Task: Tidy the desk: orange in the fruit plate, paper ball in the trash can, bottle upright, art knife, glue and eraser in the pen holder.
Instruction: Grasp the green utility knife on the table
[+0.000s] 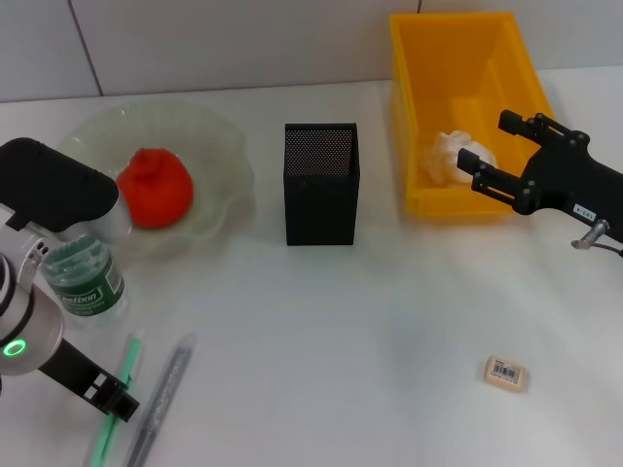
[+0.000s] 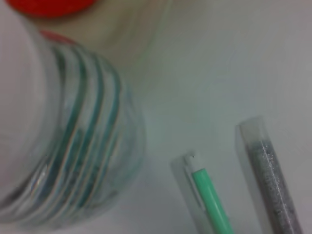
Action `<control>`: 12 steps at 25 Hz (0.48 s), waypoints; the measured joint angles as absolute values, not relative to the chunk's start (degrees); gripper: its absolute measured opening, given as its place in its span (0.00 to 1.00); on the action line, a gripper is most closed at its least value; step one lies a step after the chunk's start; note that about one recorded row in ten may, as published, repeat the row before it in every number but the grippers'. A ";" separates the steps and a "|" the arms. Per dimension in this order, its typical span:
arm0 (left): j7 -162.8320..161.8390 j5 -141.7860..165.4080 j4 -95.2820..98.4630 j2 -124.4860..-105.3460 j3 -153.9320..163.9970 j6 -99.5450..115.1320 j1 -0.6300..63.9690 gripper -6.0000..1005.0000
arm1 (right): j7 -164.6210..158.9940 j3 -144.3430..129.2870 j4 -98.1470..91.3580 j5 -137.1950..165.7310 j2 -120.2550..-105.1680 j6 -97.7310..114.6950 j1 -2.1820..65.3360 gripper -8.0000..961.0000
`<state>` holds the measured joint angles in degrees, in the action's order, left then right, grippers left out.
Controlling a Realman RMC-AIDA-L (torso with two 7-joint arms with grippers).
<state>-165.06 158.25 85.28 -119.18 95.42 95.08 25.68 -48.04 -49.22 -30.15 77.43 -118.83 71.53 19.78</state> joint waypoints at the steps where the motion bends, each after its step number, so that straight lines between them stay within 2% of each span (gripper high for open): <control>1: -165.06 158.03 85.14 -119.18 95.44 95.09 25.85 0.60 | -48.04 -49.22 -30.15 77.43 -118.83 71.53 19.78 0.80; 12: -165.05 156.96 82.31 -119.18 95.45 94.90 27.32 0.60 | -48.03 -49.22 -30.14 77.43 -118.82 71.06 20.17 0.80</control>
